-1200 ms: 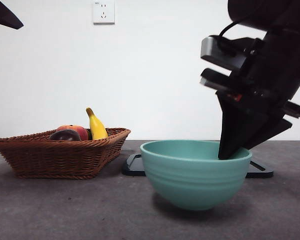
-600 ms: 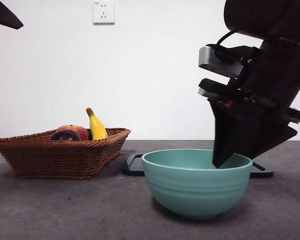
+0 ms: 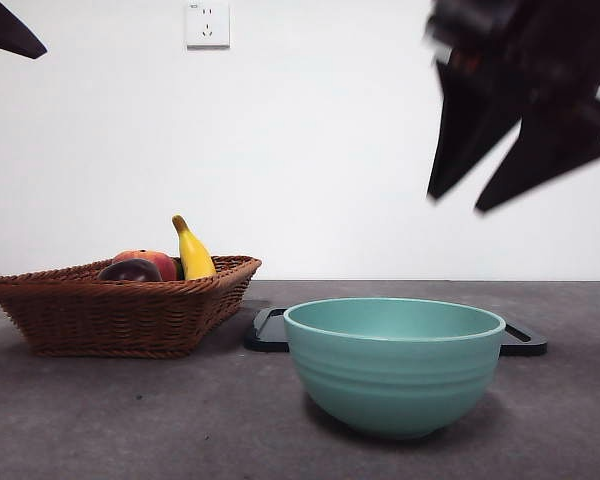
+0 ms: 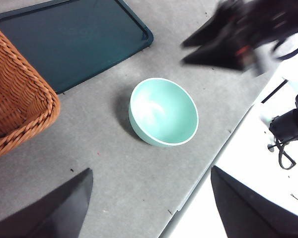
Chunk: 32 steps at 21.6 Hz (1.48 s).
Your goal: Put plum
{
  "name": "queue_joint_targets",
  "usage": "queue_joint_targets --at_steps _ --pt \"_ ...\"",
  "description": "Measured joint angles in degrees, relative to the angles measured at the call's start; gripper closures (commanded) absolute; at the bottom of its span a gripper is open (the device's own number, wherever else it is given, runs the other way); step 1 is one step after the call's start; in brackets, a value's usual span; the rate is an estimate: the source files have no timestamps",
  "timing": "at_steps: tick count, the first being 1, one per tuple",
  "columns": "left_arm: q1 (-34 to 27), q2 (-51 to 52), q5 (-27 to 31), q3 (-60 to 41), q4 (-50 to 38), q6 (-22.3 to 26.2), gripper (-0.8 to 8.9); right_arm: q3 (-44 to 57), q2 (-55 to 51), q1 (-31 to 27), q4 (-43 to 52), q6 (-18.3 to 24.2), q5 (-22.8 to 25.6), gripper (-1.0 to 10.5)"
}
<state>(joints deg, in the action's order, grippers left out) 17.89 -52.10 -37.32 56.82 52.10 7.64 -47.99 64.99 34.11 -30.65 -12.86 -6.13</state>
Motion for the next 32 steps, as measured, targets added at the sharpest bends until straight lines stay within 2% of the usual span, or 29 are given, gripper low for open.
queue_joint_targets --at_steps 6,11,15,30,32 --pt "0.00 0.00 0.00 0.00 0.00 0.00 4.40 -3.34 -11.28 0.00 -6.58 1.07 -1.38 7.1" --pt "0.00 0.00 0.00 0.02 0.00 0.00 4.41 -3.39 -18.82 0.00 -14.80 1.07 -10.91 7.1" --pt "0.00 0.00 0.00 0.00 0.00 0.00 4.41 -3.39 -21.70 0.00 -21.90 1.07 -15.82 7.1" --pt "0.00 0.00 0.00 0.00 0.00 0.00 4.46 -3.39 -22.03 0.00 -22.95 1.09 -16.20 7.1" --pt "0.00 0.00 0.00 0.02 0.00 0.02 4.98 -3.39 -22.03 0.00 -22.95 1.09 -16.22 7.1"
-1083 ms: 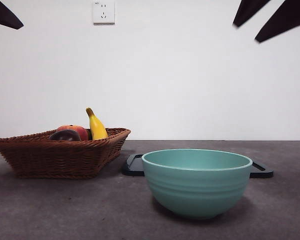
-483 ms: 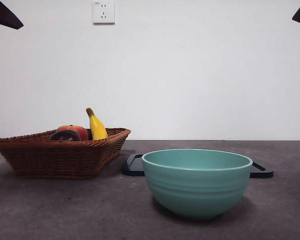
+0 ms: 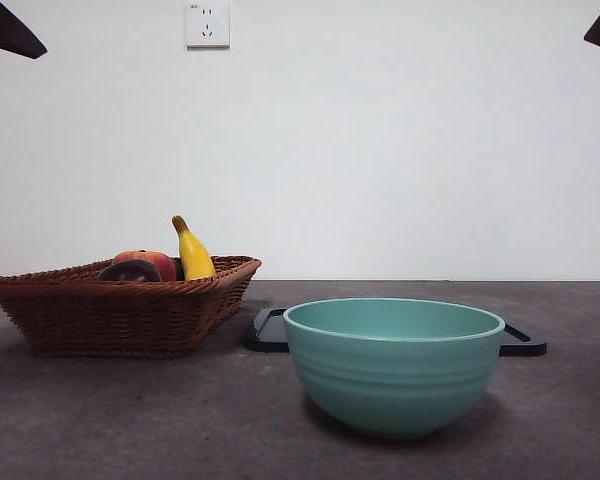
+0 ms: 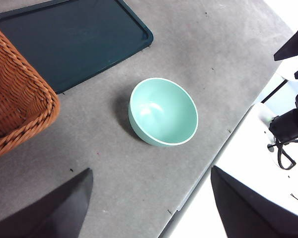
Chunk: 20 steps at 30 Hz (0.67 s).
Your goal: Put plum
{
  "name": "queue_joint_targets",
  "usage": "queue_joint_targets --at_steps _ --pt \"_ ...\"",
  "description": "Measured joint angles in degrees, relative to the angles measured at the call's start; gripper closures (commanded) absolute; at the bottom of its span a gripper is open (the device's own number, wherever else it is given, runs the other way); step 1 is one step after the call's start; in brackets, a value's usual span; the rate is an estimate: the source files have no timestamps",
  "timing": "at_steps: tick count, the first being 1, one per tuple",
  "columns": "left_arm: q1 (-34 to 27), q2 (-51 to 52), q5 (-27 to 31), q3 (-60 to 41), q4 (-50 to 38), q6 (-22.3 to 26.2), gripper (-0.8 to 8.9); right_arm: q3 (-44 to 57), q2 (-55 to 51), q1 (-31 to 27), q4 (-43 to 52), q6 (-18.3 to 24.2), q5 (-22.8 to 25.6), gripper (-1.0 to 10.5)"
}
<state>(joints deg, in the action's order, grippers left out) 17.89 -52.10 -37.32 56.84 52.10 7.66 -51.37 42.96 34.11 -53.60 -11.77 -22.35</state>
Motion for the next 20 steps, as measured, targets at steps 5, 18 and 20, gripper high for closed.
queue_joint_targets --at_steps 5,18,20 --pt "0.00 0.00 0.00 -0.02 0.09 0.00 8.08 0.00 0.00 0.00 0.00 0.00 0.00 8.9" --pt "0.00 0.00 0.00 -0.02 0.17 0.00 8.05 0.00 0.00 0.00 0.31 1.27 0.07 9.4" --pt "0.00 0.00 0.00 0.00 0.15 0.00 8.05 0.00 0.00 0.00 0.31 1.29 0.07 9.4"
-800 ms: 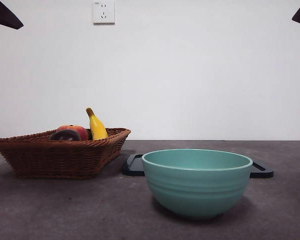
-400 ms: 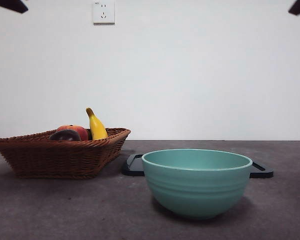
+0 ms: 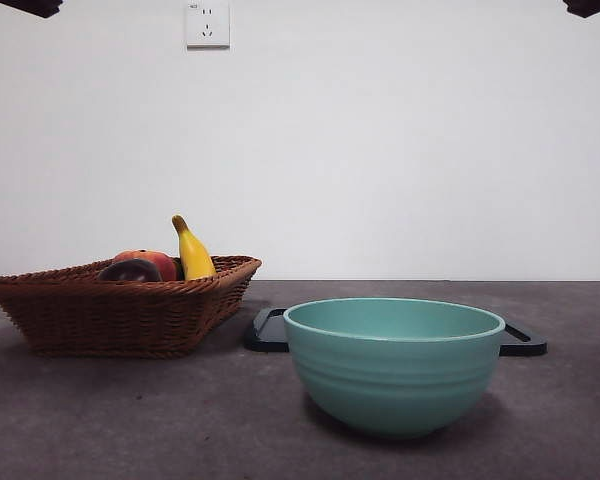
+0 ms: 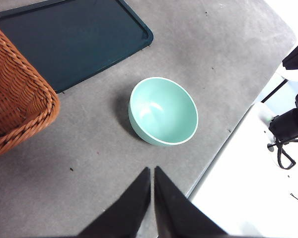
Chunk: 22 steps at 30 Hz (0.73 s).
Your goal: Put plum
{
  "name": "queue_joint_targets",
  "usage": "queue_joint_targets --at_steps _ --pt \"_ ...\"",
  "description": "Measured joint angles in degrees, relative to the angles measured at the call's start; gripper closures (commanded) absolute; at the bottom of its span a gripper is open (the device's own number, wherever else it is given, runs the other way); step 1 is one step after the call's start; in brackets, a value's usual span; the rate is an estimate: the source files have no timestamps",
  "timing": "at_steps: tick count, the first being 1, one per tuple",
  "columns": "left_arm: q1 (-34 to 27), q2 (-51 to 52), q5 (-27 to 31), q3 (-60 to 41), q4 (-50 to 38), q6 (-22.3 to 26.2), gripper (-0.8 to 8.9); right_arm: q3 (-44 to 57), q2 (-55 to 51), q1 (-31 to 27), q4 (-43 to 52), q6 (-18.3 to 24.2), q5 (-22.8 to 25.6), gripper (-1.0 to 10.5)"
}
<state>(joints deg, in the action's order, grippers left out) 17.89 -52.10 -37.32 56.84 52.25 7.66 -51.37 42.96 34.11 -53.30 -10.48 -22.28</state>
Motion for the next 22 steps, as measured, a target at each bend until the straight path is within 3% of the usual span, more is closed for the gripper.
queue_joint_targets --at_steps 22 --pt "-0.04 0.55 0.02 0.00 -0.98 0.02 8.05 0.00 0.00 0.00 0.00 0.00 0.00 9.4"
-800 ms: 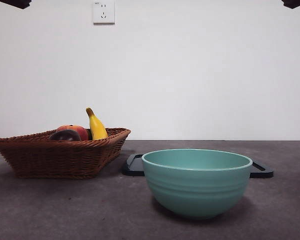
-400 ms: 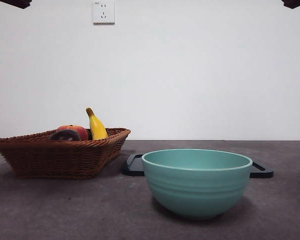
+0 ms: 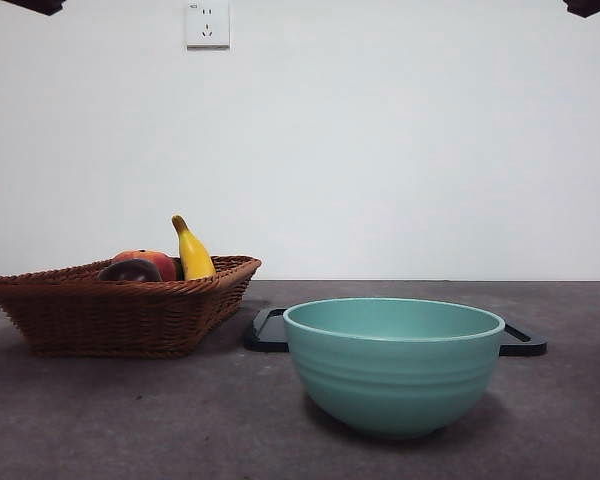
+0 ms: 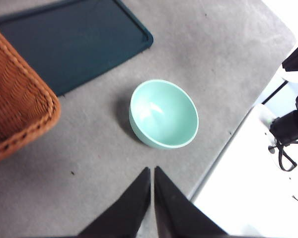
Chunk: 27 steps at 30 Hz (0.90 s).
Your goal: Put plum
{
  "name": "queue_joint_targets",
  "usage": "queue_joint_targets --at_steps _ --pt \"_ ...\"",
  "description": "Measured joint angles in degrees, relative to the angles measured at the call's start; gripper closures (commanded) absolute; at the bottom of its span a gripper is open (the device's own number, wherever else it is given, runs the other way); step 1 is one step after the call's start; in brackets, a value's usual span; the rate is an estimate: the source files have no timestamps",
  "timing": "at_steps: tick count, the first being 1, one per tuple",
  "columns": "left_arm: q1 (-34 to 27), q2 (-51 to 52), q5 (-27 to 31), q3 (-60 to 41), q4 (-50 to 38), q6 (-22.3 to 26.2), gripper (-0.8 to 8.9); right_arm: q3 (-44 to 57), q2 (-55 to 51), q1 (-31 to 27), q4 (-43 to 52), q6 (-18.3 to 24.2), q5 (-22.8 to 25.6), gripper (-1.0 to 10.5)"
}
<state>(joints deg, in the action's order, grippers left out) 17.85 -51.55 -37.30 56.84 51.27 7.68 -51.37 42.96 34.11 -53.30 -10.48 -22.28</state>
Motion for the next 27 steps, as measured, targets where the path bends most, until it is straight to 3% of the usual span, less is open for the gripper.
queue_joint_targets --at_steps 4,10,15,20,27 --pt "-1.44 3.56 0.02 -0.02 -3.02 1.27 8.05 0.00 0.00 0.00 0.00 0.00 0.00 9.4" --pt "-8.31 12.52 2.19 -2.71 -23.08 2.43 8.05 0.00 0.00 0.00 0.00 0.00 0.00 9.4" --pt "-12.57 21.70 13.88 -10.91 -37.92 2.25 8.05 0.00 0.00 0.00 0.00 0.00 0.00 9.4" --pt "-14.32 30.08 24.33 -20.52 -44.48 2.10 8.05 0.00 0.00 0.00 0.00 0.00 0.00 9.4" --pt "-15.82 38.73 29.35 -34.21 -46.21 0.94 8.05 0.00 0.00 0.00 0.00 0.00 0.00 9.4"
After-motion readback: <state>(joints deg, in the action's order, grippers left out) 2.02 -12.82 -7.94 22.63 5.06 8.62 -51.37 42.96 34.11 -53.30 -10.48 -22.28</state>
